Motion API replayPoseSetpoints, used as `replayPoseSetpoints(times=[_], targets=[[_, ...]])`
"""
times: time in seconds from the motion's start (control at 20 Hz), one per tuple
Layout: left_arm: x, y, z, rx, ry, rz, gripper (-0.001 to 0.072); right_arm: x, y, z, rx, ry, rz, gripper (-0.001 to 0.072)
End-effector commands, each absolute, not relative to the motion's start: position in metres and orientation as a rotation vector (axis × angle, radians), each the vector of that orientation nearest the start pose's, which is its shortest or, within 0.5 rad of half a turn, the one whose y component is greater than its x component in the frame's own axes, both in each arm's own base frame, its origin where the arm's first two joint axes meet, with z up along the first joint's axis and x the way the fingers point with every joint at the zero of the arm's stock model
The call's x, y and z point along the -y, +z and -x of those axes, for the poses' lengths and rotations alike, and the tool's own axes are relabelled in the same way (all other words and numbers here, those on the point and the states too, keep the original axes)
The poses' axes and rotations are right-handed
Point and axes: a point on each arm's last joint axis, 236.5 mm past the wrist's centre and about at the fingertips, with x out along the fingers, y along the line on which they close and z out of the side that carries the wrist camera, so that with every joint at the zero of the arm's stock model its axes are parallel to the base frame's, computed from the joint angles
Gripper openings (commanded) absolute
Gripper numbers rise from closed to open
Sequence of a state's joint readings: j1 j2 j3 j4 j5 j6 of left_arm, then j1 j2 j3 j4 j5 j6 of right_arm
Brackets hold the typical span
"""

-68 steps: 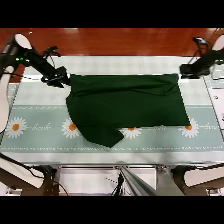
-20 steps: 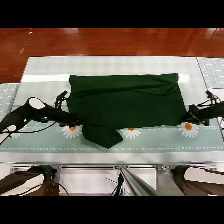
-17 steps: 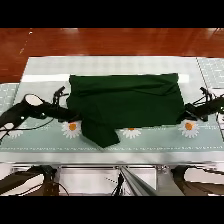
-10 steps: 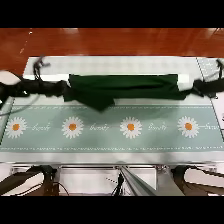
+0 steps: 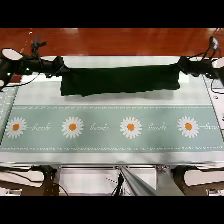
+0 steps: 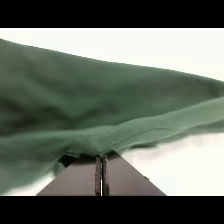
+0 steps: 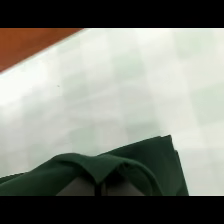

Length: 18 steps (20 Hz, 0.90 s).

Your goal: Fold the shirts.

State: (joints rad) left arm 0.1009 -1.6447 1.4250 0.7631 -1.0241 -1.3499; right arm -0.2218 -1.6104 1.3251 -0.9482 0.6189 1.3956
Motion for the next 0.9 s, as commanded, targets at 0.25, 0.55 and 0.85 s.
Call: replayPoseSetpoints(times=[0.25,0.55,0.85], targets=[[0.081,-0.060,-0.520,-1.212,-0.305,0.754,0.0313,0.041,-0.067,-0.546,-0.913,-0.046,-0.560,0.0280],[0.040,-0.013,-0.507,-1.254,-0.377,0.775,0.0557,0.132,-0.019,-0.513,-0.907,-0.167,-0.234,0.0422],[0.053,0.016,-0.497,-1.245,-0.429,0.732,0.0552,0.095,-0.077,-0.490,-1.069,-0.070,-0.845,0.0613]])
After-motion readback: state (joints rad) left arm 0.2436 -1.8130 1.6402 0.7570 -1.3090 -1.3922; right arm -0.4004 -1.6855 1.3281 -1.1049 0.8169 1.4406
